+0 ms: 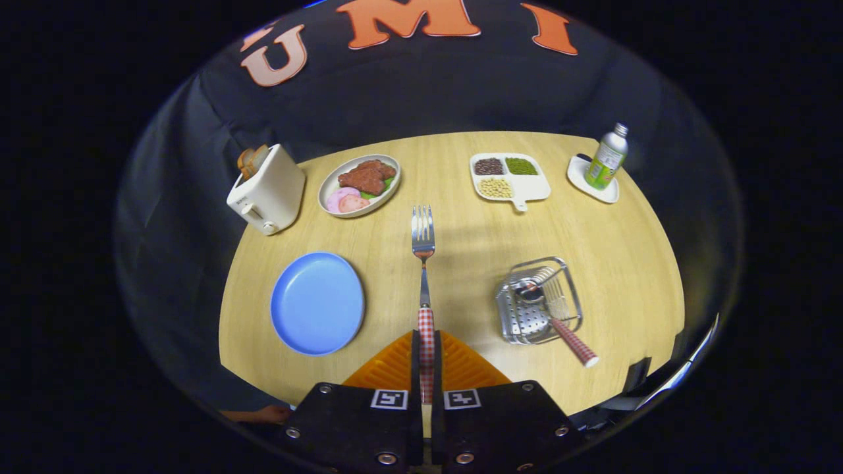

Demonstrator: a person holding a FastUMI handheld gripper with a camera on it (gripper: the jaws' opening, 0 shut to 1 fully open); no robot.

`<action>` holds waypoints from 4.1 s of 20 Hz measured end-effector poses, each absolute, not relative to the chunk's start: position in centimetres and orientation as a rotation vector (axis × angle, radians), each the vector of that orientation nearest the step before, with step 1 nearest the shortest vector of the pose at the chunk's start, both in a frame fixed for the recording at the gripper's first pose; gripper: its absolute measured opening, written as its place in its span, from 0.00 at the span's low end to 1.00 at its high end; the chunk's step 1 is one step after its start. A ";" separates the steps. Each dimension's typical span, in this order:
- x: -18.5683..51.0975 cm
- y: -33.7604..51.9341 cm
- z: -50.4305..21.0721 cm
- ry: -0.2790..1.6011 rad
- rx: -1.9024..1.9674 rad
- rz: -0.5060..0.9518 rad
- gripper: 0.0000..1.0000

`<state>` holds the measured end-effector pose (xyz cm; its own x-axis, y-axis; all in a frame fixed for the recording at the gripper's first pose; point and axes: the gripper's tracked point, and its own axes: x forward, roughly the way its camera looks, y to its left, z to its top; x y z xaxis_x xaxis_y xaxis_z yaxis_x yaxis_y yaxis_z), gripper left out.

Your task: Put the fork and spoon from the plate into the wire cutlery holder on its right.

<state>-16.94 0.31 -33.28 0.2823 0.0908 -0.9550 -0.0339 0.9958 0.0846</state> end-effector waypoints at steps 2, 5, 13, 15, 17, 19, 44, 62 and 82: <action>-17.5 -1.7 -32.8 1.317 0.049 0.071 0.05; -18.7 -3.9 -33.0 1.394 0.035 0.083 0.05; -20.6 -8.6 -32.8 1.562 -0.179 0.173 0.06; -20.8 -9.3 -32.7 1.602 -0.227 0.193 0.06; -20.9 -9.8 -32.4 1.645 -0.276 0.220 0.06; -21.1 -10.2 -32.1 1.696 -0.328 0.247 0.05; -16.9 -8.8 -35.3 2.012 -0.190 0.194 0.10; -13.6 -6.9 -33.5 1.773 0.047 0.206 0.25; 0.1 -6.5 -17.6 0.684 0.059 0.123 0.79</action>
